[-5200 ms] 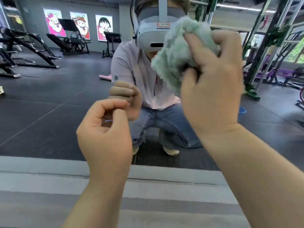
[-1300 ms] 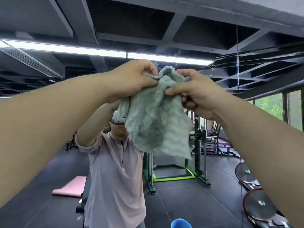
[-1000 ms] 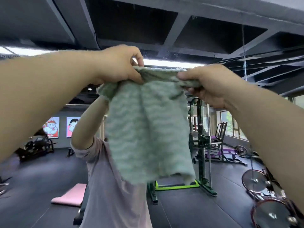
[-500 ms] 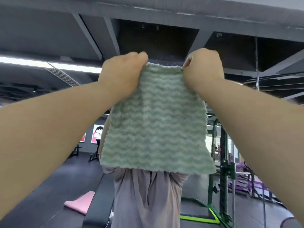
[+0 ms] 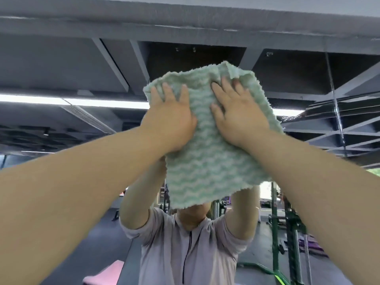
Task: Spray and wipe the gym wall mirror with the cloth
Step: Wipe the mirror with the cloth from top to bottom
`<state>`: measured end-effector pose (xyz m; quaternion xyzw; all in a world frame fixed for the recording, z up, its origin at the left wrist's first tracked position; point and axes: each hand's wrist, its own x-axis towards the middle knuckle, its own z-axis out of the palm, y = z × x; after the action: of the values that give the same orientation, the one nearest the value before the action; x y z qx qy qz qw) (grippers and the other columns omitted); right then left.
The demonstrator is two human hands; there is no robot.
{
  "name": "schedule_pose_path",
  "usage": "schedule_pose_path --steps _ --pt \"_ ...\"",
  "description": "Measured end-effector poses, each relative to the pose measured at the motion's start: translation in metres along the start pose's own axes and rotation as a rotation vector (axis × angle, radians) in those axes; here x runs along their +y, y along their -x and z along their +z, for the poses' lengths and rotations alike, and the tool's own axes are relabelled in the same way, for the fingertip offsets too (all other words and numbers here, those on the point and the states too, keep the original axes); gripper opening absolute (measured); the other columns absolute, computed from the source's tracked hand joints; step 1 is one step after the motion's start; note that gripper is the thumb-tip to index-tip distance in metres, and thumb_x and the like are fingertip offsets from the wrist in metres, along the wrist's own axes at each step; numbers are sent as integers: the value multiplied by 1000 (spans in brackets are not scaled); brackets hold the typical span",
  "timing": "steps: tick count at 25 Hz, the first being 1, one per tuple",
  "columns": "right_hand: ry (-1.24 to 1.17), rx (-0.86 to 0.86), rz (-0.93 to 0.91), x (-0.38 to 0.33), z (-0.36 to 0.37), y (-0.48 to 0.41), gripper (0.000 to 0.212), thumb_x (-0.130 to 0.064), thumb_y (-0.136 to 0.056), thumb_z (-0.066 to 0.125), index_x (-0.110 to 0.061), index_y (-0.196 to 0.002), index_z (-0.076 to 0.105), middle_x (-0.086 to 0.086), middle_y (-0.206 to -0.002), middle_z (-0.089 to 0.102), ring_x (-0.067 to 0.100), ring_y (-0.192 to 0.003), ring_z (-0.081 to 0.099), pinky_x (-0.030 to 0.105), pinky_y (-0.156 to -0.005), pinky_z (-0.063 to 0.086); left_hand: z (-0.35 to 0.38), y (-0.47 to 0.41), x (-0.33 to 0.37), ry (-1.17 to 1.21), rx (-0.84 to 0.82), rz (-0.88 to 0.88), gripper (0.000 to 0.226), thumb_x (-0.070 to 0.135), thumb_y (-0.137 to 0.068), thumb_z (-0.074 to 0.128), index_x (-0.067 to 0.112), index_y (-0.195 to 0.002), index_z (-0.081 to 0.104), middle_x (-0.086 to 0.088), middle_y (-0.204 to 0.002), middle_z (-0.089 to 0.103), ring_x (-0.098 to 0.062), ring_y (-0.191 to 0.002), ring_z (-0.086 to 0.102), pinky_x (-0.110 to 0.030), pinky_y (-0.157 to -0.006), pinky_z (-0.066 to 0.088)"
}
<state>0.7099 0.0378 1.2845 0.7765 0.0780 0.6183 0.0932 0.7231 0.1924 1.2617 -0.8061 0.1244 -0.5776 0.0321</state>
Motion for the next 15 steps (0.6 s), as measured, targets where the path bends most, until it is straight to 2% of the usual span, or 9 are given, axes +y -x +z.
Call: schedule_pose_path --steps 2,4,6,9,12,15 --pt "85 -16 -46 6 -1 -14 54 -36 -104 27 -23 -155 14 0 -163 5 23 -149 5 37 -121 5 8 -22 -5 135 -24 -138 71 50 -101 20 6 -153 -3 -36 -154 -7 -52 -142 -7 -55 -116 -3" --pt "114 -18 -71 5 -2 -40 54 -37 -104 25 -23 -155 13 0 -163 4 23 -149 6 35 -120 5 12 -58 -15 252 19 -254 80 60 -96 21 9 -154 -3 -34 -154 -12 -49 -142 -14 -56 -116 -7" --pt "128 -2 -28 -1 -3 -74 55 -38 -104 23 -23 -155 10 0 -163 3 23 -149 6 35 -120 5 6 -91 -25 270 83 -267 84 64 -94 20 10 -154 -2 -31 -155 -13 -45 -144 -15 -55 -117 -8" --pt "116 38 122 -11 -3 -96 57 -39 -103 20 -24 -155 5 -1 -163 -2 21 -149 1 34 -121 1 3 -111 -39 307 168 -142 80 63 -95 16 13 -155 -5 -19 -159 -14 -35 -147 -16 -49 -119 -8" --pt "137 59 97 -17 12 -44 58 -42 -102 19 -25 -155 1 -2 -163 -7 18 -149 -3 31 -118 -5 29 -76 -47 265 254 17 76 59 -96 15 14 -155 -3 -12 -161 -12 -24 -148 -14 -43 -120 -7" --pt "138 10 80 -23 12 -7 59 -45 -102 19 -26 -155 1 -3 -163 -6 19 -149 1 29 -118 -5 40 -42 -43 234 272 43 78 60 -95 15 13 -154 -4 -16 -160 -12 -26 -148 -13 -42 -120 -6"
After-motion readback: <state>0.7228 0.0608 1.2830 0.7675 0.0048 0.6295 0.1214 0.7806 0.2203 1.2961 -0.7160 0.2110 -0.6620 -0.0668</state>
